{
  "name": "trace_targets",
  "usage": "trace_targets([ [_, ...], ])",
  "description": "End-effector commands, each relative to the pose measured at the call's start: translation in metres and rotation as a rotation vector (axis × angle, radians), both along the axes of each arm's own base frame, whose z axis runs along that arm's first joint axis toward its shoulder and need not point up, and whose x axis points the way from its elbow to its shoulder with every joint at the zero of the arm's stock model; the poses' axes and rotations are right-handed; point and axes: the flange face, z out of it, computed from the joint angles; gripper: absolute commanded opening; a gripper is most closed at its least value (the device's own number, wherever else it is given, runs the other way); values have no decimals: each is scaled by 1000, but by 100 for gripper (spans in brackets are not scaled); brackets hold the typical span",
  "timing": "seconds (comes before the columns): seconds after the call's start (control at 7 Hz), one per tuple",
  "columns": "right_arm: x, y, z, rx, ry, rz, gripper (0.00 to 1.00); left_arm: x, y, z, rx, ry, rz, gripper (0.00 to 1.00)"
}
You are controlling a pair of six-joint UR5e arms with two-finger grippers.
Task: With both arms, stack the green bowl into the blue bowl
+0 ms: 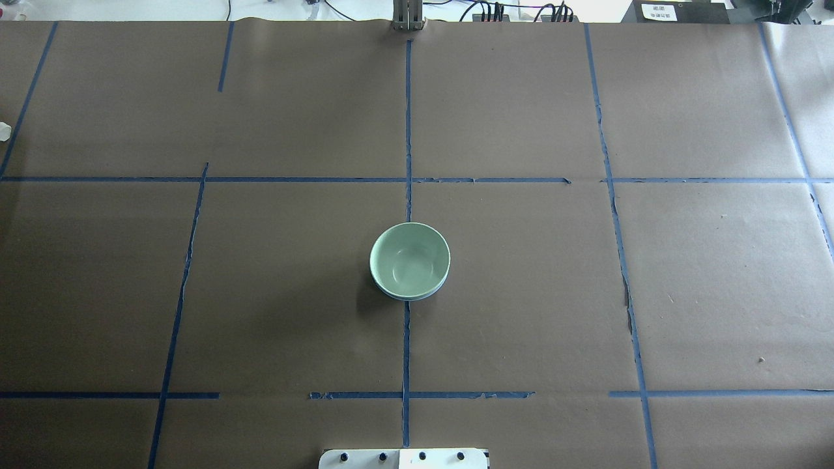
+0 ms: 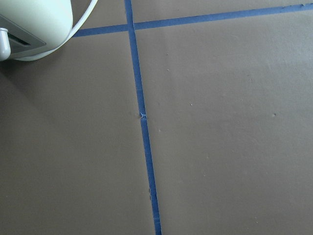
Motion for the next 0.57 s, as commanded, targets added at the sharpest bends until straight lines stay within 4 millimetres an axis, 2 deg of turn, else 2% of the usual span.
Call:
trace_targets([
  [0.0, -1, -3, 3, 5, -17, 1, 100, -18, 6, 17, -34, -4, -41, 100],
  [0.14, -1, -3, 4, 5, -17, 1, 100, -28, 6, 31, -57, -4, -63, 100],
  [0.29, -1, -4, 0, -17, -14, 33, 100, -30, 6, 27, -48, -7, -69, 100],
  [0.43, -1, -3, -3, -37, -14, 61, 100, -29, 6, 34, -57, -5, -63, 100],
])
